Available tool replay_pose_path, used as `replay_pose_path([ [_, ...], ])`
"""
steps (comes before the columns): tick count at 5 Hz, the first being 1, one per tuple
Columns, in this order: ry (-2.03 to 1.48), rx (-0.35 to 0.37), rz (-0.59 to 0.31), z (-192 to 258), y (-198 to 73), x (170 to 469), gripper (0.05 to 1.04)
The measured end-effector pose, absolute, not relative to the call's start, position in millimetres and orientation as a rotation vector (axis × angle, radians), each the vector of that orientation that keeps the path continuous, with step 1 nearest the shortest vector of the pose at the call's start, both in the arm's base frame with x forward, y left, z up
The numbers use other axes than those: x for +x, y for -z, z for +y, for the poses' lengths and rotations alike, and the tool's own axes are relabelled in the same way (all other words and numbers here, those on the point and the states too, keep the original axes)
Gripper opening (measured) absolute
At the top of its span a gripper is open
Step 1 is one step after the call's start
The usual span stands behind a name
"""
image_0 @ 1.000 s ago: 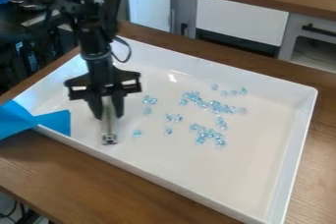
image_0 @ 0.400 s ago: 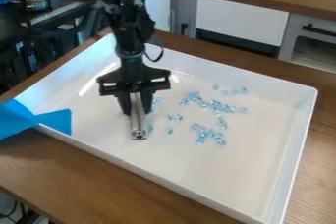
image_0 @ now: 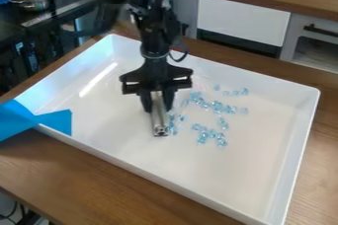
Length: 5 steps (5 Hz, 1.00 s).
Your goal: Sweep into pile
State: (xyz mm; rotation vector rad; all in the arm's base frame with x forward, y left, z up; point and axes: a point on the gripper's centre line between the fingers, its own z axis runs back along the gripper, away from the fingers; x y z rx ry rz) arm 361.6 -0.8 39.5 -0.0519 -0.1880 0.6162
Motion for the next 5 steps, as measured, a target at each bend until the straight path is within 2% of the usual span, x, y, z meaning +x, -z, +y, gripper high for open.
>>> replay_pose_path([
  [5, -0.571, -0.125, -0.134, -97, -41, 392, 0.372],
])
